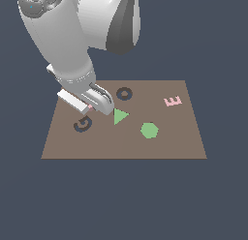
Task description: Insert a designated object into the corresponding slot on a board.
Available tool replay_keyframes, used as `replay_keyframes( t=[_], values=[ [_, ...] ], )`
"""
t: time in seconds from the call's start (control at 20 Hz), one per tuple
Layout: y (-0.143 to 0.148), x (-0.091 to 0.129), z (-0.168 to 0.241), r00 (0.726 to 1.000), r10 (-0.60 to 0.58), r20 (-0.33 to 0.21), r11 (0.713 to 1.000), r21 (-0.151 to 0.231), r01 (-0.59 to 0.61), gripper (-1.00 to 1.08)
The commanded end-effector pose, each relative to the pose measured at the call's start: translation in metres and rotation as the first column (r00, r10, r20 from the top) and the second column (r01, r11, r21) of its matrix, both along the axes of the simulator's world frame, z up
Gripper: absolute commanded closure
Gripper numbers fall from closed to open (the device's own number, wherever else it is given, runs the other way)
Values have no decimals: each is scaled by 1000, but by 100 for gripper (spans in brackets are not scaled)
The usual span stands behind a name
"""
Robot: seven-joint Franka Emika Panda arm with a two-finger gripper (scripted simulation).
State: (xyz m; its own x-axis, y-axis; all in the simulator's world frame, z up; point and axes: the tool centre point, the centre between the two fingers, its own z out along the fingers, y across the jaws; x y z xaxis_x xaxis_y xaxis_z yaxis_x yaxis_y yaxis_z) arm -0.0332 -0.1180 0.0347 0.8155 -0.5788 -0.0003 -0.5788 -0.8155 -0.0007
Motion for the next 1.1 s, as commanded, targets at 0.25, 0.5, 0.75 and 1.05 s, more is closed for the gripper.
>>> replay_keyframes(
  t=[0.25,0.5,0.75,1.05],
  values=[
    [-4,42,3,985,-170,0,985,0,170,108],
    [-9,60,5,969,-246,0,969,0,246,108],
    [-13,71,6,957,-291,0,957,0,291,108],
    [-15,75,6,952,-307,0,952,0,307,108]
  ],
)
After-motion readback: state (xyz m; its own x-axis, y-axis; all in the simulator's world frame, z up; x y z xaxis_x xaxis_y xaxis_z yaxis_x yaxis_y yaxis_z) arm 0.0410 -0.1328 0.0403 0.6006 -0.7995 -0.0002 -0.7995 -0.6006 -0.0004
